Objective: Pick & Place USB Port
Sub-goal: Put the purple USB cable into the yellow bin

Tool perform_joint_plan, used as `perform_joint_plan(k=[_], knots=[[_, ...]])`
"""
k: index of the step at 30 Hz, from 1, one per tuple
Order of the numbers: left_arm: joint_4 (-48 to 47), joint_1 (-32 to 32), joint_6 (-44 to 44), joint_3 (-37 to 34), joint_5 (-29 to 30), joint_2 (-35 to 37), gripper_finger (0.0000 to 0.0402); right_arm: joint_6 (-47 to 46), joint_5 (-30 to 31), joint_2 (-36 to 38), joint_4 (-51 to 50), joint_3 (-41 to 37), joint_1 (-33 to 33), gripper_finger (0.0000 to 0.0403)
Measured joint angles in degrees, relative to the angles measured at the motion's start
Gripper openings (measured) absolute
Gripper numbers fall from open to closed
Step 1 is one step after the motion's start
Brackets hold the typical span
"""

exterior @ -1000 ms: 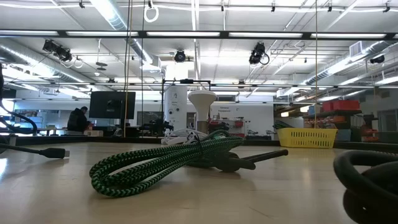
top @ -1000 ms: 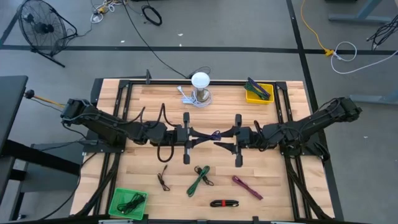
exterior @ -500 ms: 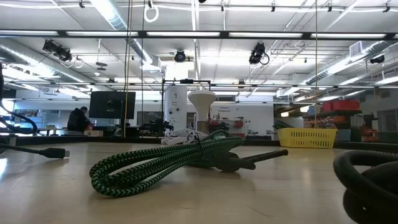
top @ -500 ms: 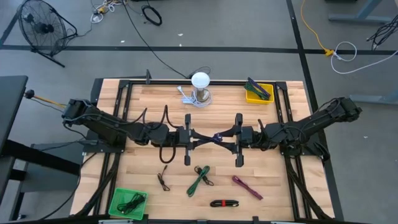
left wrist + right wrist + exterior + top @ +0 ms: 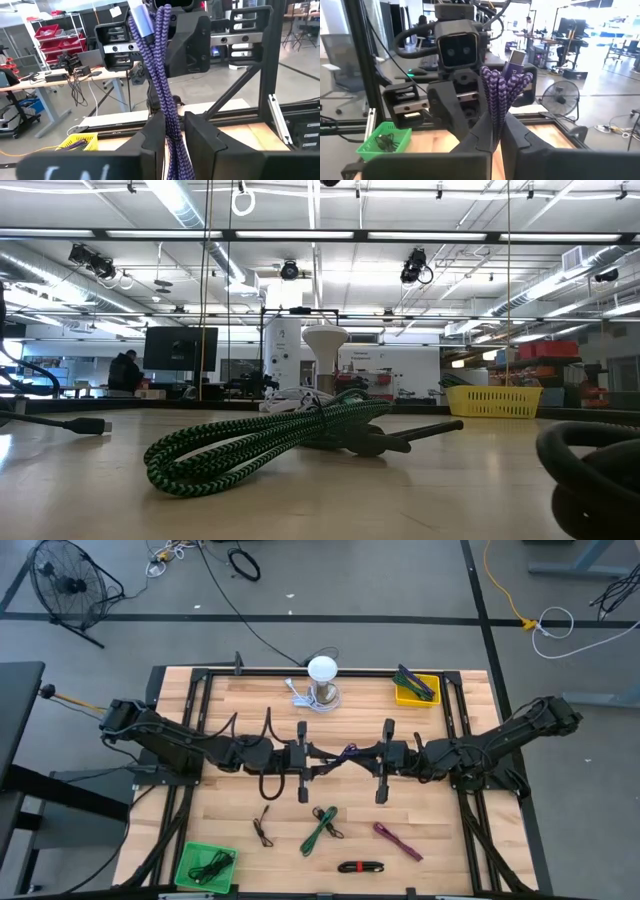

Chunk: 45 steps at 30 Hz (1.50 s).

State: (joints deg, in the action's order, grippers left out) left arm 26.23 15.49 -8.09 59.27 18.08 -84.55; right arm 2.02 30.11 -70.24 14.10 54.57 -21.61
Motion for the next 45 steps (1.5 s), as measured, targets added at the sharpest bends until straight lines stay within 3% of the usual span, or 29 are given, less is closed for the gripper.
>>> perform_joint_plan(k=[6, 11, 24, 33, 45], knots=[[-6.02, 0.17, 0.0, 0.02, 2.1, 0.15, 0.0078, -0.81, 1.14, 2.56, -4.24, 0.0, -0.43, 0.0007], [-10.51, 0.31, 1.91, 0.0, 2.14, 0.13, 0.0079, -5.62, 4.4, 7.15, -14.91, 0.0, -0.59, 0.0006], [-24.07, 4.77, 12.95, 0.0, 2.48, 0.13, 0.008, -20.37, 24.26, 16.27, -44.28, 0.02, 1.18, 0.0006], [-24.51, 8.55, 16.45, 0.0, 0.05, 0.13, 0.008, -22.67, 30.51, 15.83, -53.71, 0.02, 9.72, 0.0006], [-24.53, 9.9, 16.36, 0.0, 0.07, 0.13, 0.008, -22.27, 29.53, 12.19, -63.81, 0.02, 26.43, 0.0006]])
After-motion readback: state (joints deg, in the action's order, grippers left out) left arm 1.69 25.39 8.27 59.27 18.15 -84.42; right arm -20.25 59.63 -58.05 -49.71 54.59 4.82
